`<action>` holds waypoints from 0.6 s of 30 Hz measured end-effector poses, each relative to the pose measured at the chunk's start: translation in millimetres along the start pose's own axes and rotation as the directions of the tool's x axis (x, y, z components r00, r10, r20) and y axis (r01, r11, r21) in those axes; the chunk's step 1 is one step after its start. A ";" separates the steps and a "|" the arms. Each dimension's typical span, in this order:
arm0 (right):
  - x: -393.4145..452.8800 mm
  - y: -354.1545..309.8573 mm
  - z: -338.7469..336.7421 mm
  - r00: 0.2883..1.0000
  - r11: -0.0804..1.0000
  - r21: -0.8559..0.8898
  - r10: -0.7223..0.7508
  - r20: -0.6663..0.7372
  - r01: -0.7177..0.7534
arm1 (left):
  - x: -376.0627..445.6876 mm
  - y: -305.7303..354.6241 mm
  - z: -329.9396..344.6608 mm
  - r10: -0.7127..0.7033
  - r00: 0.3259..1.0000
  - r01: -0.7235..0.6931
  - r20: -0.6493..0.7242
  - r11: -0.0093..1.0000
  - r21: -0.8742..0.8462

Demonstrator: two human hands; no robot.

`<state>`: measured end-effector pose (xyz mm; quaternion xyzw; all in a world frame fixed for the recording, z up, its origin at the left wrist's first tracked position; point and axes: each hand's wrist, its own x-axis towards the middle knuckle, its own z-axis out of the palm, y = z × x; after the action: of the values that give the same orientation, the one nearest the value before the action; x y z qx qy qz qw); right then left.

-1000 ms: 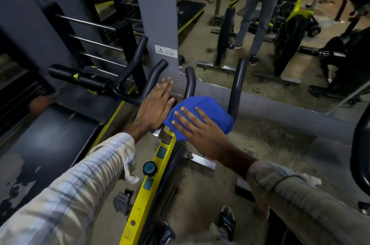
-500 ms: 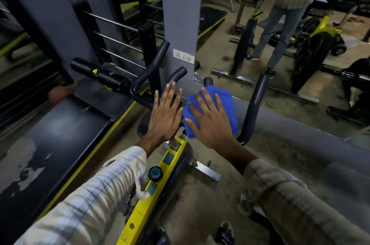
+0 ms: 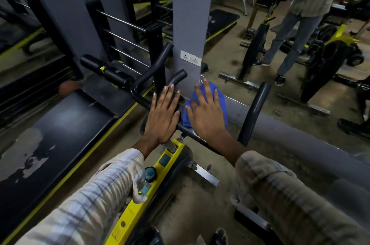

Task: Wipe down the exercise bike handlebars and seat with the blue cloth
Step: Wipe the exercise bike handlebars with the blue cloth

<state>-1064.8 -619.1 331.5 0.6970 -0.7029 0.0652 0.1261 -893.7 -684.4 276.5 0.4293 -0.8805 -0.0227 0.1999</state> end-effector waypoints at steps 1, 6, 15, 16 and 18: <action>-6.4 -0.7 0.7 1.000 1.000 0.012 -0.022 -0.004 0.022 | -0.5 0.4 -0.1 0.001 1.000 -0.001 -0.006 1.000 0.001; -21.8 6.4 8.6 0.990 0.990 -0.016 -0.138 0.020 0.138 | -0.7 0.4 0.1 -0.004 1.000 0.004 -0.015 1.000 -0.012; 38.9 20.8 -1.6 1.000 0.999 0.049 0.020 -0.014 -0.020 | -0.6 -1.0 0.6 0.008 1.000 -0.008 -0.012 1.000 -0.020; 43.4 20.9 -4.1 0.999 0.998 0.041 0.036 0.039 -0.037 | -0.8 -0.9 0.4 0.007 1.000 -0.007 -0.010 1.000 -0.018; 49.4 17.4 -6.9 0.989 0.994 0.058 0.082 0.120 -0.089 | -0.6 -1.4 -0.4 0.006 1.000 -0.006 -0.007 1.000 -0.015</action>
<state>-1081.4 -664.5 352.9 0.6724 -0.7360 0.0514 0.0595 -892.1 -684.8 276.4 0.4251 -0.8809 -0.0271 0.2061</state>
